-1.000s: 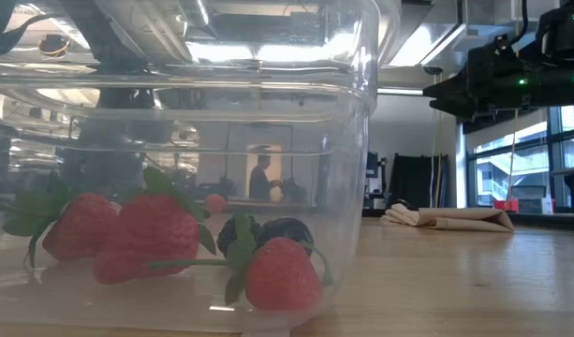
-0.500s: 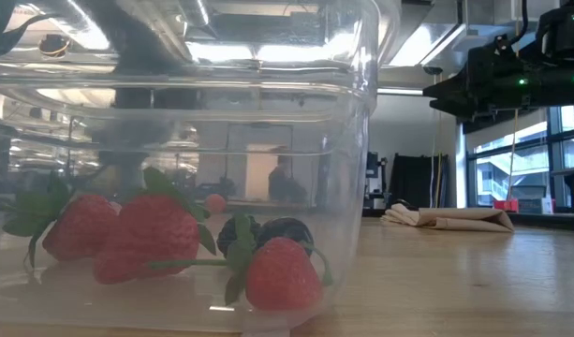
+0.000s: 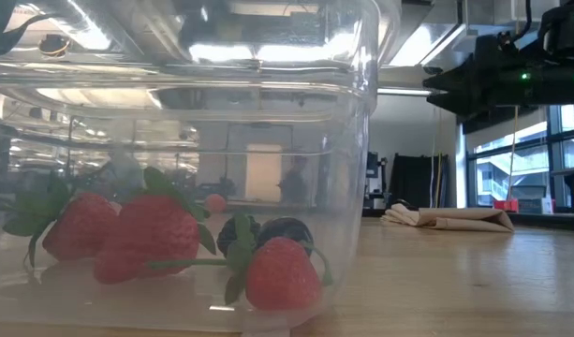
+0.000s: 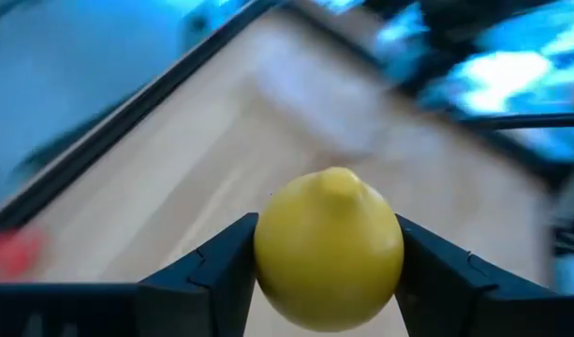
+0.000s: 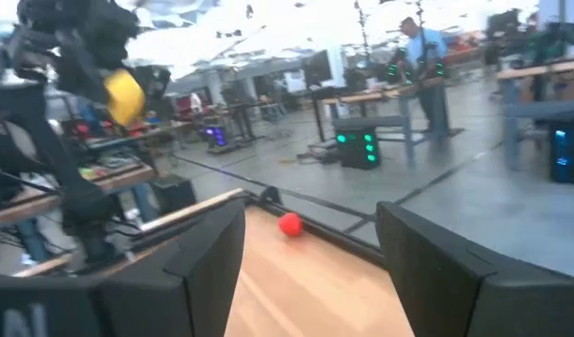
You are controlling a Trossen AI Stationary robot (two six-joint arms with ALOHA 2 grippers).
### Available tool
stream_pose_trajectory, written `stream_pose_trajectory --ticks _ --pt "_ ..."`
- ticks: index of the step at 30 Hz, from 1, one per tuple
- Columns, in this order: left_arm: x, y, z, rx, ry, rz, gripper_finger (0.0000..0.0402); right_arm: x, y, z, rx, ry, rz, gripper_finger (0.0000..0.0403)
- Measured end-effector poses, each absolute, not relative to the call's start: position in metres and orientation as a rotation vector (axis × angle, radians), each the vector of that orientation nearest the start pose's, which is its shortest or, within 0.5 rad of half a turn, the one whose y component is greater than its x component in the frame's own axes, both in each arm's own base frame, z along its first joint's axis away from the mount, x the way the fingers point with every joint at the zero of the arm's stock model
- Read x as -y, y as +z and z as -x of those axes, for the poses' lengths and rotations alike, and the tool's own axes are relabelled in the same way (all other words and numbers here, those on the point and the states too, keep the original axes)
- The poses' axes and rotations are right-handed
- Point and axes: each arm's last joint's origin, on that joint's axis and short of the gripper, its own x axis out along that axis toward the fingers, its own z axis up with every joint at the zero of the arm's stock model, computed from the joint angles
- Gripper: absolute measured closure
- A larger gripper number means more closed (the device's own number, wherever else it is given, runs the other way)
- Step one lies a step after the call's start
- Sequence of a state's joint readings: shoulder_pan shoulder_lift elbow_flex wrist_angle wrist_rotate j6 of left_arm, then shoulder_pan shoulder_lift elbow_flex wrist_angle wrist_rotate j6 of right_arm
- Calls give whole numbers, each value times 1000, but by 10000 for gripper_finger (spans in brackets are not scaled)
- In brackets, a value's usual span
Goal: Pick and placing Produce into tupperware
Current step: Put the yellow lemon into the transparent bin
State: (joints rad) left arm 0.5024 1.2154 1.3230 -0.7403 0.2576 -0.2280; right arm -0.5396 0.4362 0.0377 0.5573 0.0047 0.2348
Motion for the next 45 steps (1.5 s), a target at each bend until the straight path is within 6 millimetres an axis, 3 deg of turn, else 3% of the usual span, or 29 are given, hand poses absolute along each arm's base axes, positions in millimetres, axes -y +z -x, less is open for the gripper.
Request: stream_pose_trajectory --ticks 4,8,15,20,28,35,45 --pt "-71 405 -228 -439 65 351 202 63 193 -108 238 -463 -175 160" --pt "-27 409 -240 -429 -141 301 196 63 193 -108 252 -455 -230 160" --pt "55 387 -264 -545 -363 176 201 61 193 -109 243 -379 -274 160" --pt "97 357 -282 -671 -375 110 195 61 188 -110 197 -372 -339 160" --pt "131 300 -317 -848 -394 52 200 54 176 -114 77 -332 -433 160" --pt "147 256 -337 -970 -416 11 195 48 169 -116 0 -303 -471 160" --pt "159 263 -364 -1014 -460 -115 198 43 168 -118 -15 -265 -514 160"
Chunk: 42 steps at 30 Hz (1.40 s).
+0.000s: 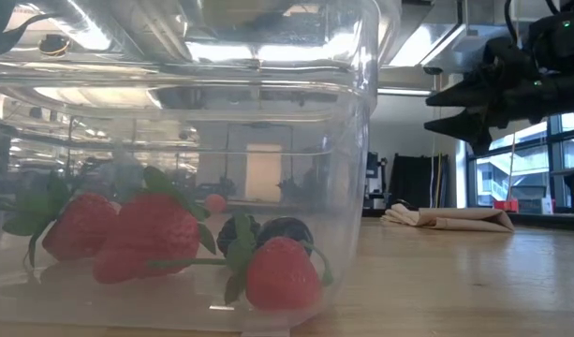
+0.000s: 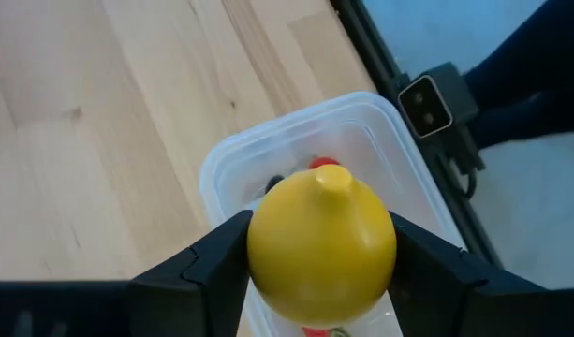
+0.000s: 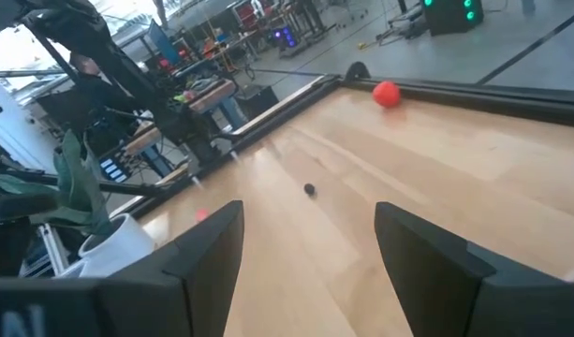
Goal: Pick and placing Produce into tupperware
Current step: Put the yellow lemon into the transparent bin
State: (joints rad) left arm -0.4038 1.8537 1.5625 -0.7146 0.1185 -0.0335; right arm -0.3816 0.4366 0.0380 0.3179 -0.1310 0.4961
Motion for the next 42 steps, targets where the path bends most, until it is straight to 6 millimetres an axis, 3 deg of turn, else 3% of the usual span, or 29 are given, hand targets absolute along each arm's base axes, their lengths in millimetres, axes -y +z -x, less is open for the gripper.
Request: stream_pose_trajectory --ticks 4,13,36,42 --pt "164 259 -375 -1062 -480 -159 199 42 167 -119 -20 -253 -515 160" --pt "177 242 -378 -1160 -511 -163 197 38 167 -120 -29 -224 -514 160" --pt "183 244 -375 -1173 -489 -122 182 38 167 -120 -31 -223 -564 159" --pt "183 244 -375 -1170 -497 -133 157 38 167 -120 -31 -223 -563 159"
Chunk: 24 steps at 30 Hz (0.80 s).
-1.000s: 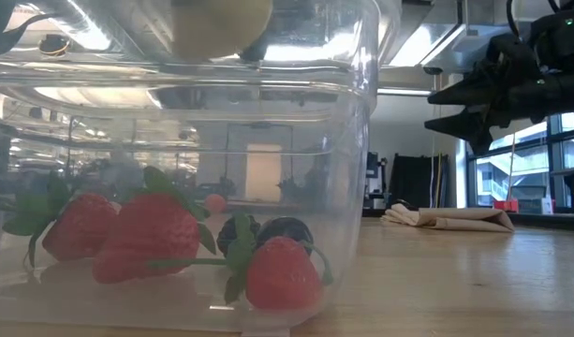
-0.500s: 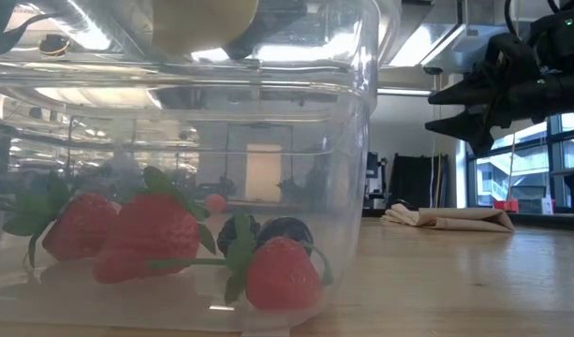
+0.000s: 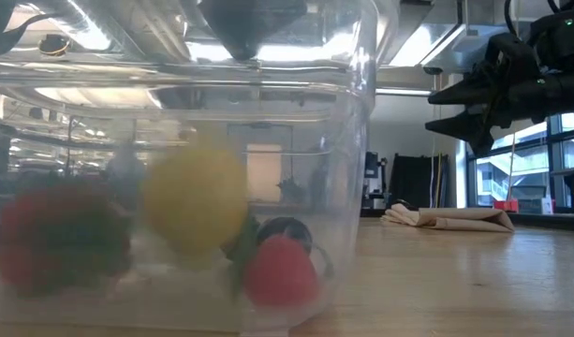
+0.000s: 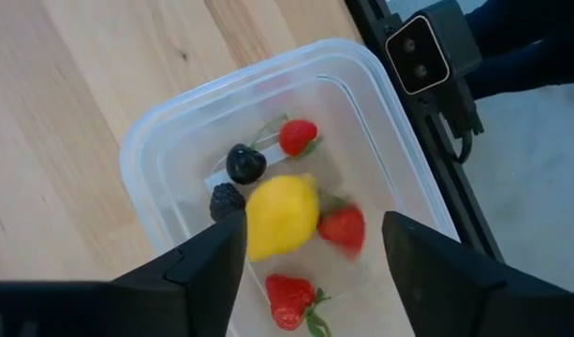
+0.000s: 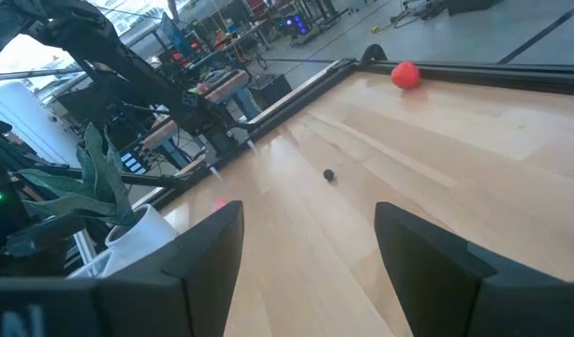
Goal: Pick and placing Produce into tupperware
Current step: Put the yellow lemon into the transparent bin, then put the blueberry into the transparent bin
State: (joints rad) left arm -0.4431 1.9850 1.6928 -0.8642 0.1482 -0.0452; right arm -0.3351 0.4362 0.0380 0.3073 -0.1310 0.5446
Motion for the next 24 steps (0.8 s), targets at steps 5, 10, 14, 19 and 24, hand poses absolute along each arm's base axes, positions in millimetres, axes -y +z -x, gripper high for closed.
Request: stream_pose_trajectory --ticks 5,10,14,19,24 --pt "181 244 -374 -1176 -494 -134 130 38 167 -120 -31 -223 -564 159" --pt "174 253 -370 -1191 -469 -113 123 38 167 -120 -31 -223 -568 159" --pt "163 271 -363 -1195 -386 -113 127 38 167 -120 -29 -223 -587 159" --pt "141 288 -354 -1185 -218 -186 128 38 166 -120 -31 -224 -601 159" --pt "114 293 -347 -1287 -116 -170 129 36 166 -121 -35 -209 -613 160"
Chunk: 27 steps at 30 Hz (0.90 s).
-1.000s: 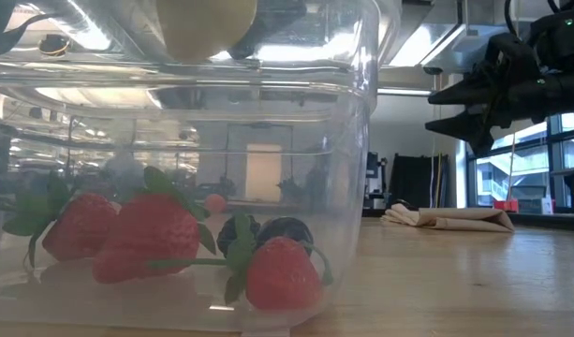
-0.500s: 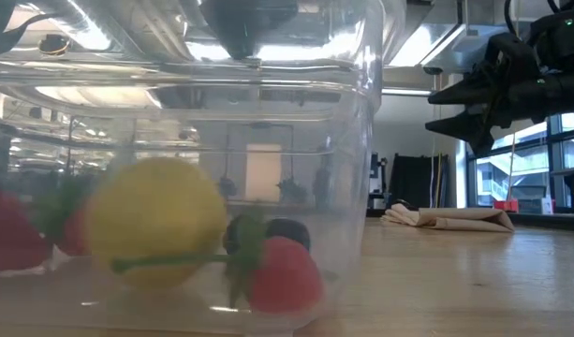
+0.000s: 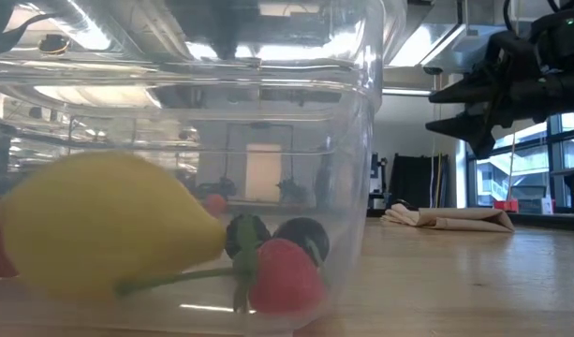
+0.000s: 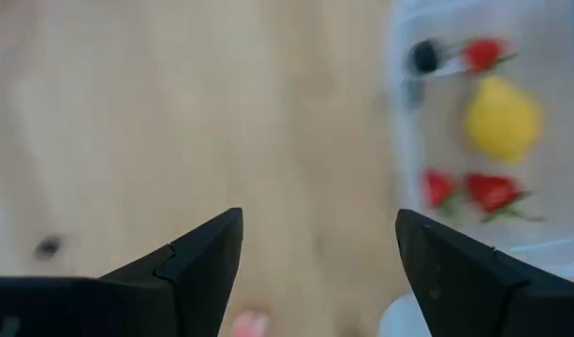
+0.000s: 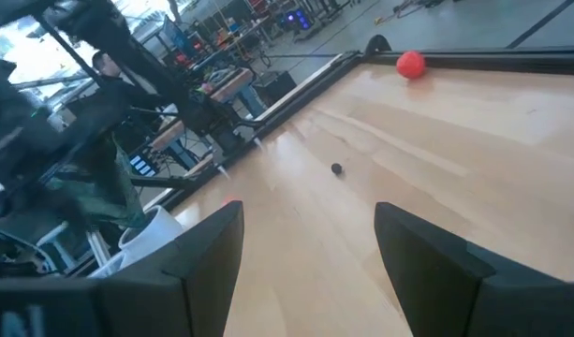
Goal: Pick and placing Produce into tupperware
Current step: Put the blueberry into the transparent bin
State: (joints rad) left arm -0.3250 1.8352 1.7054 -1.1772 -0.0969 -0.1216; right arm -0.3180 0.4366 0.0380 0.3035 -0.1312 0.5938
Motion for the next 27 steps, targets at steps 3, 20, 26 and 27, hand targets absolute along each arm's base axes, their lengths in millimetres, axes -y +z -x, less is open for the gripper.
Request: stream_pose_trajectory --ticks 3,20,26,27 --pt "86 299 -344 -1336 -43 -136 129 35 166 -121 -39 -204 -581 160" --pt "-116 330 -337 -1069 387 170 129 35 167 -121 -32 -216 -527 160" --pt "-135 322 -341 -1054 417 189 129 35 167 -121 -31 -229 -504 160" --pt "-136 316 -343 -1083 418 179 129 35 167 -121 -31 -229 -502 160"
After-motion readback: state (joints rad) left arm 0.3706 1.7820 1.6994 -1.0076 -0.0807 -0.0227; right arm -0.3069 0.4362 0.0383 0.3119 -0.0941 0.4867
